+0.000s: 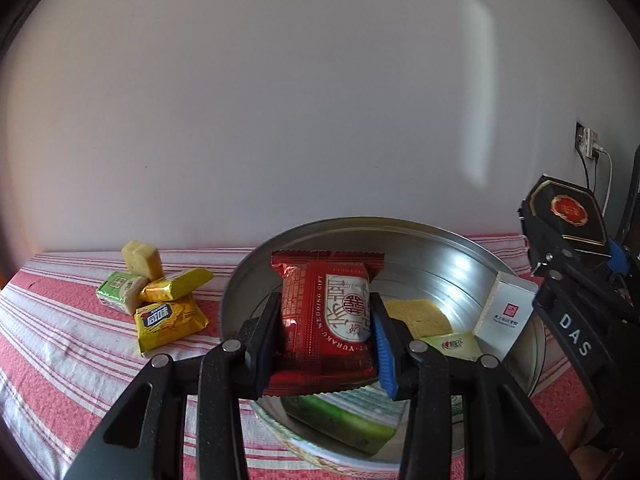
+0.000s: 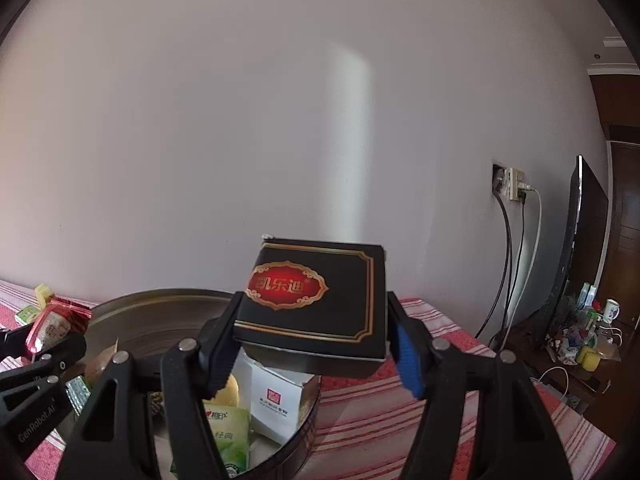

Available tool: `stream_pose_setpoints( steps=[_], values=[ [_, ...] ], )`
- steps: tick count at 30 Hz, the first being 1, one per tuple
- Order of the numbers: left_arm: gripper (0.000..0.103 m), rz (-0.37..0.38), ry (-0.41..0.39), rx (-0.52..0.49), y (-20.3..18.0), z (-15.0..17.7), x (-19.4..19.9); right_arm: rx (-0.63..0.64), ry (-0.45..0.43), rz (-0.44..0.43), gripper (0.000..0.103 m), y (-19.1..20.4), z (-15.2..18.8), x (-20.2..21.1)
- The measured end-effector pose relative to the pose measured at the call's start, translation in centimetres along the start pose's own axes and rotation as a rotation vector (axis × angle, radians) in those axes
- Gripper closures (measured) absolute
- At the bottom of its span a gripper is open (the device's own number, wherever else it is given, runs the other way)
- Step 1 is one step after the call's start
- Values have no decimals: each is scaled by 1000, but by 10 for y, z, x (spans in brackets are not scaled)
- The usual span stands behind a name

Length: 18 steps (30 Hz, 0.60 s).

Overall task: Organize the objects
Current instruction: 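Lift and carry the black box and red pastry pack over the tin, then open both grippers to drop the box and pastry pack into the tin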

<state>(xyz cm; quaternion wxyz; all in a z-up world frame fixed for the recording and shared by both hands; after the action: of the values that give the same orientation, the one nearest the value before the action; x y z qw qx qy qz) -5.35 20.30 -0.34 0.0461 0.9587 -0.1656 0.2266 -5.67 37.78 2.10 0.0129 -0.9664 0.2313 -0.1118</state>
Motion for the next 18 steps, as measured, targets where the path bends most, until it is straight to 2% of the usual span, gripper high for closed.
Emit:
stream_pose_setpoints(
  steps=[9,18],
  values=[
    [59,11,34,-28,-12,8,-15,-20,104,-94,36,8,16,-26],
    [59,3,39,-64,-13,13,-17,-22,118,-172,37,17,17,-28]
  ],
)
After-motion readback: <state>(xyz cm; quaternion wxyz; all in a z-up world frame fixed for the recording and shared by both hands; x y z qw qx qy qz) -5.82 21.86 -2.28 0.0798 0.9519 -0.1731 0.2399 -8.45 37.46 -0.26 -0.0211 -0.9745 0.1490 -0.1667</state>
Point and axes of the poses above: each gripper's, at about its wrist camera, not at the fingertips, and x roughly against the way its jaws point, y to its left, z to its underside, the point moved 10 cm from there along -x, roughly the way its jaws point, and after that the axes turned 4 degrees about -z, right-handed, at the moved point
